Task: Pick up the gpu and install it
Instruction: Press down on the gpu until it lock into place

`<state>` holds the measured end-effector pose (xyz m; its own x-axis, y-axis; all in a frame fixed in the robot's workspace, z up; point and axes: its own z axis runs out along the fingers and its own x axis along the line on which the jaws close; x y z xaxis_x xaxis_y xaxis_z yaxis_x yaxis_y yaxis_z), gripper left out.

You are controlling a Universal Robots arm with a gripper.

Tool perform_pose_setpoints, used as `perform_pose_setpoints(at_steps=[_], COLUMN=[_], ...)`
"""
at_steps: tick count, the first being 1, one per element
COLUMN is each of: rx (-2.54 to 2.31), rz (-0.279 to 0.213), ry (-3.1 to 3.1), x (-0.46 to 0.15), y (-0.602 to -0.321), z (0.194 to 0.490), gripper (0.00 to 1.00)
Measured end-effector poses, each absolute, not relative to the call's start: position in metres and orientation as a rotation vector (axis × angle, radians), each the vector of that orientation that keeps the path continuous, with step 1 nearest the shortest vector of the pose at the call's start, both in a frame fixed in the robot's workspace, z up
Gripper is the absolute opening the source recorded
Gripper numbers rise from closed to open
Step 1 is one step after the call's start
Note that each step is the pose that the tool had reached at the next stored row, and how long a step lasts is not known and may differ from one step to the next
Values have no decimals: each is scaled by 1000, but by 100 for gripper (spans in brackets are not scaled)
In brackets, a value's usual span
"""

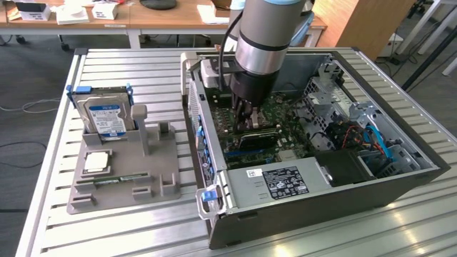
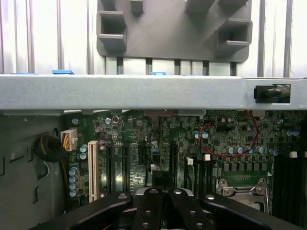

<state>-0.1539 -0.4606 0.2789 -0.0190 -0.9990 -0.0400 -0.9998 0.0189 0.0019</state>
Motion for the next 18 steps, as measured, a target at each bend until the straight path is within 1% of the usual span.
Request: perform_pose_setpoints(at_steps=[18], rx=[-2181], rz=[46], ry=[2223], x=[-156], y=[-459], z=[276], gripper=[11])
